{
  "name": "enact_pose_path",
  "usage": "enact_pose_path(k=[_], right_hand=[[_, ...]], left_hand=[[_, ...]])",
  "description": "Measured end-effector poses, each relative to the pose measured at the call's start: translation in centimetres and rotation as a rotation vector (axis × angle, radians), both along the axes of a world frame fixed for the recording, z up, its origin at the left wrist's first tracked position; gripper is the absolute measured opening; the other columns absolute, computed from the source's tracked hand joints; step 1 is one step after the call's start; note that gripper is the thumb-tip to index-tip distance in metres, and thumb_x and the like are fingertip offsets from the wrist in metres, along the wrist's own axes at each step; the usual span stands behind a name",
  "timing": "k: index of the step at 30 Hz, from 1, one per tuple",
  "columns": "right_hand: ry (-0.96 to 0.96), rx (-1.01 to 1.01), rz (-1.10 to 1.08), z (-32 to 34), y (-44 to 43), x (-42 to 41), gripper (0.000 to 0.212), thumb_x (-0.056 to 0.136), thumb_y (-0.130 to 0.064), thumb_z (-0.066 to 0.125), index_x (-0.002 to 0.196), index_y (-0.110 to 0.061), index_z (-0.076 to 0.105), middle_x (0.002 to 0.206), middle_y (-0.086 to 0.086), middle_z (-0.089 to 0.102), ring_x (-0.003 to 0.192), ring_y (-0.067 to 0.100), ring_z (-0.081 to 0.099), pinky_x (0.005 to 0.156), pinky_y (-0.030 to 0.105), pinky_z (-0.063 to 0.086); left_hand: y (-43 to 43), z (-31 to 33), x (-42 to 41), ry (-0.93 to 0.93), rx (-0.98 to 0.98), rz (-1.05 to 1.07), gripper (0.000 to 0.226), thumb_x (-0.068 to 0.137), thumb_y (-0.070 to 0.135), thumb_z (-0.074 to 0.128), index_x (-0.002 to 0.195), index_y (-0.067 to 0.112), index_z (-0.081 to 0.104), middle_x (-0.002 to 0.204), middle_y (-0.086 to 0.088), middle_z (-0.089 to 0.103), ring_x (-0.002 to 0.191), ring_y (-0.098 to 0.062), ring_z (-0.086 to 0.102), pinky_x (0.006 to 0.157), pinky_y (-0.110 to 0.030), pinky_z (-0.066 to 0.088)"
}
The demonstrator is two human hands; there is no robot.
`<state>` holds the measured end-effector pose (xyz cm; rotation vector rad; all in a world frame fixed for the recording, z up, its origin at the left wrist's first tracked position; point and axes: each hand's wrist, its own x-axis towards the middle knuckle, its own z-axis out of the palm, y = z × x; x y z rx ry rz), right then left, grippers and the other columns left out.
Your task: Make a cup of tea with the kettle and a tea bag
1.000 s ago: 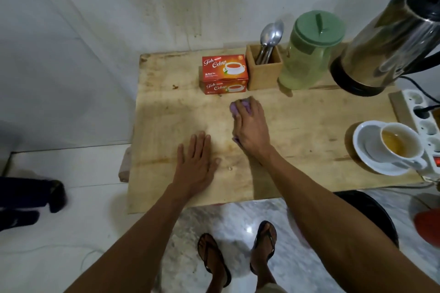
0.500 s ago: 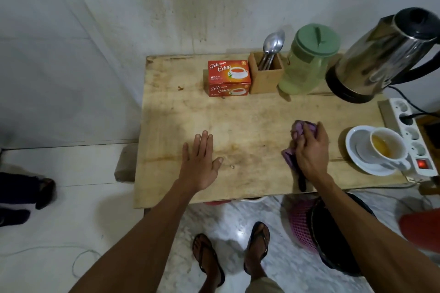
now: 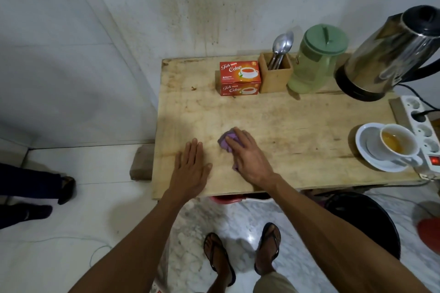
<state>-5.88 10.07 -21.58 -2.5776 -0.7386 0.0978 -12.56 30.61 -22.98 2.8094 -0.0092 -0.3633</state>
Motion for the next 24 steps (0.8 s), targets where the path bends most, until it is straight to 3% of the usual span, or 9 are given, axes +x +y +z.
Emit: enact_pose_path(k=[2, 3, 6, 10, 14, 17, 20, 23, 24], right_hand=[[0.023, 0.158, -0.209, 0.9, -1.3, 2.2, 0.050, 0.096, -0.017, 0.057, 0.145, -0.014, 0.047, 0.153, 0.021, 0.039, 0.110, 0.026, 0.061, 0.089, 0.030, 0.056], [-0.007, 0.185, -0.370, 1.2, -2.1, 3.4, 0.048, 0.100, -0.024, 0.048, 0.146, -0.011, 0.046, 0.154, 0.021, 0.036, 0.115, 0.023, 0.058, 0.093, 0.023, 0.052], [0.062, 0.186, -0.637, 0.9, -1.8, 5.9, 0.053, 0.099, -0.031, 0.033, 0.144, -0.008, 0.049, 0.160, 0.021, 0.025, 0.145, 0.036, 0.030, 0.116, 0.036, 0.030], [0.080, 0.193, -0.582, 0.4, 3.3, 6.5, 0.054, 0.095, -0.028, 0.032, 0.140, -0.006, 0.053, 0.154, 0.023, 0.034, 0.140, 0.039, 0.033, 0.116, 0.042, 0.029], [0.062, 0.206, -0.312, 0.4, 8.4, 5.6, 0.043, 0.095, -0.018, 0.040, 0.133, -0.006, 0.055, 0.141, 0.025, 0.046, 0.126, 0.041, 0.045, 0.106, 0.049, 0.042], [0.098, 0.167, -0.135, 0.4, 9.9, 3.7, 0.043, 0.097, -0.018, 0.043, 0.138, -0.012, 0.052, 0.147, 0.017, 0.043, 0.133, 0.035, 0.042, 0.110, 0.045, 0.041], [0.118, 0.235, -0.250, 0.8, 7.9, 2.0, 0.037, 0.100, -0.029, 0.053, 0.131, -0.011, 0.055, 0.127, 0.004, 0.057, 0.104, 0.016, 0.060, 0.082, 0.019, 0.054], [0.115, 0.221, -0.389, 1.9, 2.8, 0.8, 0.033, 0.097, -0.015, 0.056, 0.128, -0.008, 0.059, 0.131, 0.009, 0.057, 0.119, 0.019, 0.055, 0.103, 0.025, 0.046], [0.113, 0.228, -0.498, 2.1, 0.2, 0.6, 0.032, 0.097, -0.009, 0.053, 0.128, -0.005, 0.059, 0.129, 0.009, 0.057, 0.119, 0.013, 0.056, 0.100, 0.016, 0.042]], left_hand=[[1.2, -0.2, -0.5, -0.019, 0.023, 0.010, 0.092, 0.085, 0.068, -0.016, 0.155, 0.010, -0.003, 0.163, -0.006, -0.010, 0.150, -0.022, -0.010, 0.121, -0.049, 0.002], [1.4, -0.3, -0.8, -0.010, 0.037, 0.013, 0.089, 0.086, 0.067, -0.015, 0.155, 0.011, -0.004, 0.162, -0.005, -0.011, 0.149, -0.020, -0.011, 0.121, -0.049, 0.001], [2.2, -0.5, -1.4, -0.039, 0.064, 0.016, 0.081, 0.094, 0.061, -0.004, 0.155, 0.009, 0.009, 0.164, -0.010, 0.005, 0.150, -0.024, 0.004, 0.118, -0.049, 0.006], [2.1, -0.6, -1.3, -0.069, 0.072, 0.024, 0.076, 0.099, 0.057, 0.006, 0.152, 0.006, 0.024, 0.160, -0.014, 0.025, 0.147, -0.030, 0.024, 0.114, -0.051, 0.015], [2.1, -1.0, -1.4, -0.079, 0.078, 0.018, 0.075, 0.099, 0.057, 0.009, 0.151, 0.005, 0.029, 0.158, -0.015, 0.029, 0.146, -0.030, 0.028, 0.113, -0.053, 0.023], [2.0, -1.1, -1.4, -0.076, 0.078, 0.003, 0.076, 0.099, 0.056, 0.010, 0.150, 0.004, 0.029, 0.158, -0.016, 0.029, 0.145, -0.032, 0.029, 0.113, -0.054, 0.021], [2.1, -0.8, -1.3, -0.067, 0.050, -0.001, 0.082, 0.096, 0.062, 0.001, 0.152, 0.005, 0.021, 0.161, -0.015, 0.020, 0.148, -0.030, 0.020, 0.115, -0.051, 0.013], [2.1, -0.5, -1.2, -0.051, 0.031, 0.006, 0.090, 0.086, 0.067, -0.011, 0.155, 0.011, 0.003, 0.164, -0.007, -0.003, 0.147, -0.018, -0.011, 0.117, -0.044, -0.005], [2.1, -0.4, -1.1, -0.030, 0.027, 0.013, 0.090, 0.084, 0.067, -0.011, 0.155, 0.013, -0.002, 0.164, -0.005, -0.009, 0.146, -0.016, -0.016, 0.116, -0.042, -0.010]])
